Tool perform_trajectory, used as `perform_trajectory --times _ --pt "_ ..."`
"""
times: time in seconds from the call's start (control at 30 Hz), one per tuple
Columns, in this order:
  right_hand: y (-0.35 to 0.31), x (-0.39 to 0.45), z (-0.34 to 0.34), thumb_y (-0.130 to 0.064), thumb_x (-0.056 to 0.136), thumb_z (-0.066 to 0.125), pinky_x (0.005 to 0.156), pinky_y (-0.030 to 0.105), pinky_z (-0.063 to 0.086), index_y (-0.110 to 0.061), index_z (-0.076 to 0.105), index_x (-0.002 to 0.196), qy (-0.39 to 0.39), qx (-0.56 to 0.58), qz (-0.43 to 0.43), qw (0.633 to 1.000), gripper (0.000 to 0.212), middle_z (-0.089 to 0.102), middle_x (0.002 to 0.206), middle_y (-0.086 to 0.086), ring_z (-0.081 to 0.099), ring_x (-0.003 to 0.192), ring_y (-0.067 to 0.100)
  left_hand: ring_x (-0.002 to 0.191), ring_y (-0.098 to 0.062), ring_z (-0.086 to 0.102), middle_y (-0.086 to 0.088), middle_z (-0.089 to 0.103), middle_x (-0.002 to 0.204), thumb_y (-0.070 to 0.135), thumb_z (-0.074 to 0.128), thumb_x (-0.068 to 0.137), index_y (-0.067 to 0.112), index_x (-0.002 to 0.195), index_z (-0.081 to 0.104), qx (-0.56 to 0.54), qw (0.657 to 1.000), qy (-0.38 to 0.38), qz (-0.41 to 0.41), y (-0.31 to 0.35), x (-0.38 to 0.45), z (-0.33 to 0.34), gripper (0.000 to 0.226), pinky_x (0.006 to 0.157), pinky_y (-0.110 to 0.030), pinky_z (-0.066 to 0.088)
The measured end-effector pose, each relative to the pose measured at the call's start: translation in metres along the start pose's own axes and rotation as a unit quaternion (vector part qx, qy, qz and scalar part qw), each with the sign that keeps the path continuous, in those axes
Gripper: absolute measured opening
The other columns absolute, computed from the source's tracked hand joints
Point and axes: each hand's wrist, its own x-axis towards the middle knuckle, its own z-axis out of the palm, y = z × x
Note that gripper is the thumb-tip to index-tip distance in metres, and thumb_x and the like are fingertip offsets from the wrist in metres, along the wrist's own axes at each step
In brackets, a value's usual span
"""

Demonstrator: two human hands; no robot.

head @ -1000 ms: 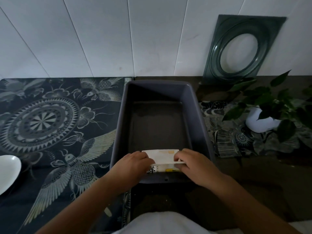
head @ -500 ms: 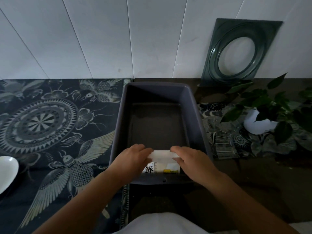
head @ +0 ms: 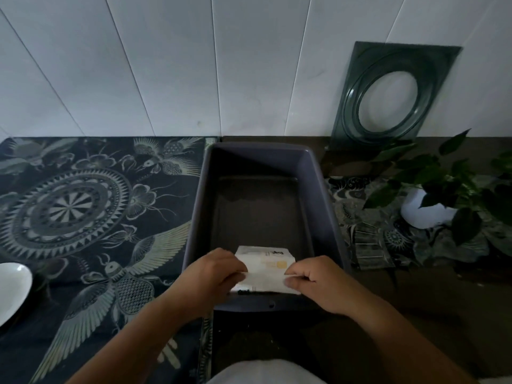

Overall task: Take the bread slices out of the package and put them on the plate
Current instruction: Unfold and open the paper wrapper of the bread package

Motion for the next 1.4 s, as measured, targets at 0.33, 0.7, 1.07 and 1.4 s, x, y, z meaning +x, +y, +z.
perform_trajectory --times 0.33,0.7,1.07,1.4 --pt "-0.009 0.018 -0.007 -0.027 0.096 0.058 0.054 0.008 0.038 -0.030 0.068 0.072 0.006 0.147 0.042 0.988 0.026 0.060 0.053 -0.023 0.054 0.054 -0.008 0.085 -0.029 0.064 -0.010 0.070 0.098 -0.009 0.069 0.075 0.011 0.110 0.067 0.098 0.994 0.052 0.003 0.001 0.011 -0.001 0.040 0.066 -0.043 0.056" --pt "-0.013 0.018 0.000 -0.038 0.089 0.062 0.065 0.025 0.042 -0.024 0.074 0.079 -0.073 0.104 0.067 0.990 0.021 0.062 0.065 -0.013 0.055 0.062 -0.002 0.086 -0.015 0.054 0.007 0.057 0.096 0.046 0.051 0.085 0.035 0.092 0.047 0.120 0.992 -0.029 0.014 -0.001 0.008 0.015 0.014 0.070 -0.029 0.039" --pt "-0.055 0.035 -0.013 -0.031 0.085 0.060 0.050 0.026 0.033 -0.027 0.057 0.070 -0.199 -0.280 -0.027 0.939 0.016 0.057 0.073 -0.007 0.054 0.064 0.010 0.131 -0.024 0.037 -0.003 0.047 0.137 0.035 0.057 0.086 0.040 0.104 0.059 0.157 0.976 -0.094 0.115 0.018 0.002 0.011 0.018 0.101 -0.045 0.039" --pt "-0.050 0.106 -0.066 -0.031 0.093 0.055 0.068 0.039 0.046 -0.024 0.064 0.090 0.160 -0.452 -0.006 0.878 0.011 0.062 0.089 -0.001 0.058 0.086 0.023 0.095 -0.011 0.064 0.011 0.071 0.102 0.023 0.078 0.067 0.032 0.096 0.057 0.212 0.962 -0.098 0.143 0.035 0.011 -0.001 0.037 0.092 -0.039 0.050"
